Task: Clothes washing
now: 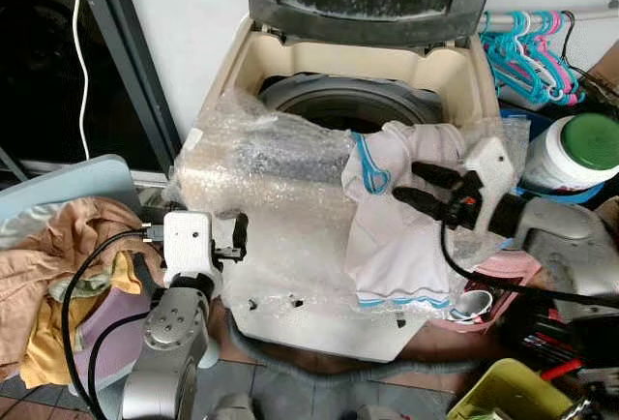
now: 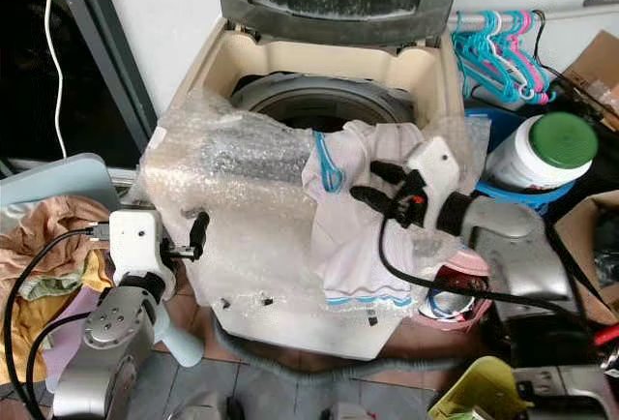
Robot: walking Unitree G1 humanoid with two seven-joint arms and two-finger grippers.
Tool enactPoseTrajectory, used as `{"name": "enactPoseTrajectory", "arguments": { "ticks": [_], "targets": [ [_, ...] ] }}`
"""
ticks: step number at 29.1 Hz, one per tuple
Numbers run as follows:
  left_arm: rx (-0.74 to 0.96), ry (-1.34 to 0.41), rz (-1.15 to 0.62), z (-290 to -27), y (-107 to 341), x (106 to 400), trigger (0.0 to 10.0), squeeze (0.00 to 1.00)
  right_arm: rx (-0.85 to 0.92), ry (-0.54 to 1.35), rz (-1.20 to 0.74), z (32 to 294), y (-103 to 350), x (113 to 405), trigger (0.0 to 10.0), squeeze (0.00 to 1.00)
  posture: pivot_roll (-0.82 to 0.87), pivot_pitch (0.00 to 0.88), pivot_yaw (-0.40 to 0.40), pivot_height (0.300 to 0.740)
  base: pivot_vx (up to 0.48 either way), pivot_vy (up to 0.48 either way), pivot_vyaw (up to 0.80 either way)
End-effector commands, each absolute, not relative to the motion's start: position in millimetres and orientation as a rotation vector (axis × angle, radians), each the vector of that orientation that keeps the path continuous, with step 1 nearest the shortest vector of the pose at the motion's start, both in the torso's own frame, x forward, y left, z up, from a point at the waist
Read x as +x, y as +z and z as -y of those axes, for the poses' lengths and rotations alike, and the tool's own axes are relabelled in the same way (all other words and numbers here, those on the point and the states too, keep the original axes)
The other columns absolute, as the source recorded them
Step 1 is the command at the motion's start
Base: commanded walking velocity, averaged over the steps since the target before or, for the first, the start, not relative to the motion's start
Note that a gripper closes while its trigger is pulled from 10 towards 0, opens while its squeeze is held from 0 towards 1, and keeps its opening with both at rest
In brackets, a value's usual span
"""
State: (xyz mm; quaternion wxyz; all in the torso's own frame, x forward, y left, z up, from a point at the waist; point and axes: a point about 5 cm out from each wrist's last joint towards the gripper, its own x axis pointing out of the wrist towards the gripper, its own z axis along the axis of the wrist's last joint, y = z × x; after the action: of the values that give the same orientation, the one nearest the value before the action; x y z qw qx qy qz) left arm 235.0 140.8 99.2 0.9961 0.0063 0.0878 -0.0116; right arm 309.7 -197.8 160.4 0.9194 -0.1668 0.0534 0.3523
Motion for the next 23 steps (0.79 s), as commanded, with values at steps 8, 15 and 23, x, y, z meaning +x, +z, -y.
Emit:
{"name": "enactPoseTrajectory", "arguments": {
  "ticks": [8, 15, 23],
  "targets": [
    [0.009, -0.013, -0.173, -141, 102, 232, 10.0, 0.00, -0.410, 0.585, -0.144, 199, 152, 321, 0.0, 0.00, -0.06, 0.031, -0.008, 0.740, 0.000, 0.000, 0.00],
    [0.009, -0.033, -0.178, -137, 100, 237, 10.0, 0.00, -0.470, 0.595, -0.077, 187, 178, 350, 0.0, 0.00, -0.07, 0.023, -0.004, 0.740, 0.000, 0.000, 0.00],
    [0.014, -0.020, -0.166, -140, 103, 242, 10.0, 0.00, -0.431, 0.595, 0.049, 162, 241, 393, 0.0, 0.00, -0.05, 0.017, -0.008, 0.740, 0.000, 0.000, 0.00]
  ]
}}
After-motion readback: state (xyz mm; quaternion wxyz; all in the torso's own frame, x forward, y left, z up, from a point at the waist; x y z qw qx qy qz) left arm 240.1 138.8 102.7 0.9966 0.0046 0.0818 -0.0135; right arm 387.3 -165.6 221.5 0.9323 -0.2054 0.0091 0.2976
